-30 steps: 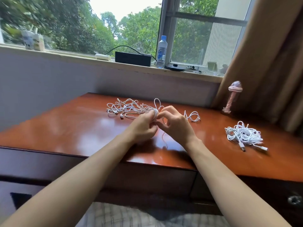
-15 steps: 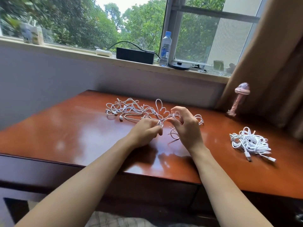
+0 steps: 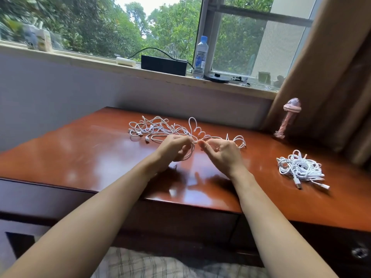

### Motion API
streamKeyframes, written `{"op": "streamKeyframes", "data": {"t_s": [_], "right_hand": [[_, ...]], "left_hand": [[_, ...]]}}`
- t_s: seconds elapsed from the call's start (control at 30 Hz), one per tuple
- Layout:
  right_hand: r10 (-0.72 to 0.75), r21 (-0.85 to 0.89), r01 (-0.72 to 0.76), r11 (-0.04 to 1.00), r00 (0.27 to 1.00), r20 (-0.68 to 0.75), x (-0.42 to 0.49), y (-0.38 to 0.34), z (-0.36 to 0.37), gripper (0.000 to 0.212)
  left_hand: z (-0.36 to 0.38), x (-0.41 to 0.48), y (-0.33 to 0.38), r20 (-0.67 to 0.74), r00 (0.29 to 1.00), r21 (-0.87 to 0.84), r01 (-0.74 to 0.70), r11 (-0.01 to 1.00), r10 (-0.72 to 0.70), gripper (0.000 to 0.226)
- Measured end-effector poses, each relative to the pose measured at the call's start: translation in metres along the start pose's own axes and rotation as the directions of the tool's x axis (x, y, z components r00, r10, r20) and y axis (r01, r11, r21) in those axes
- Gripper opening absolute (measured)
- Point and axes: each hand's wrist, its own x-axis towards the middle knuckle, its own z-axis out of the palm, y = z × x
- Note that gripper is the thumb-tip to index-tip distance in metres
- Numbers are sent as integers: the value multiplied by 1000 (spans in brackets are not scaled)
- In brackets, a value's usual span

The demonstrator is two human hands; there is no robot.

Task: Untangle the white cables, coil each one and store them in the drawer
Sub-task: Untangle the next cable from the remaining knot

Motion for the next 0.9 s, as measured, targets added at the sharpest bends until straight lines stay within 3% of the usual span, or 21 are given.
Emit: {"op": "streamKeyframes", "data": {"t_s": [0.23, 0.33, 0.4, 0.47, 0.6, 0.73, 0.8, 0.9], "right_hand": [[-24, 83, 17, 996, 996, 83, -3, -6, 7, 40], [-10, 111, -2, 994, 994, 106, -4, -9, 9, 42], [-1, 126, -14, 992, 994, 111, -4, -10, 8, 33], [7, 220, -30, 975, 994, 105, -4, -12, 8, 23], [-33, 361, 16, 932, 999, 40, -4, -12, 9, 27], [-94, 225, 101, 969, 995, -41, -4, -9, 9, 21], [-123, 136, 132, 982, 990, -73, -2, -5, 9, 28], [-186, -166, 161, 973, 972, -143, 2, 0, 11, 31]], "left_hand": [[-2, 4, 5, 44, 996, -290, 90, 953, -80, 52], [-1, 4, 7, 40, 992, -407, 127, 905, -121, 46], [-1, 4, 8, 25, 989, -457, 138, 879, -143, 42], [-2, 5, 9, 16, 987, -492, 147, 858, -160, 41], [-7, 8, 10, -2, 983, -525, 154, 837, -181, 39], [-7, 7, 9, -26, 985, -497, 138, 857, -173, 37], [-7, 9, 7, -26, 987, -483, 125, 867, -157, 39], [-6, 10, 5, 23, 989, -506, 135, 852, -144, 38]]}}
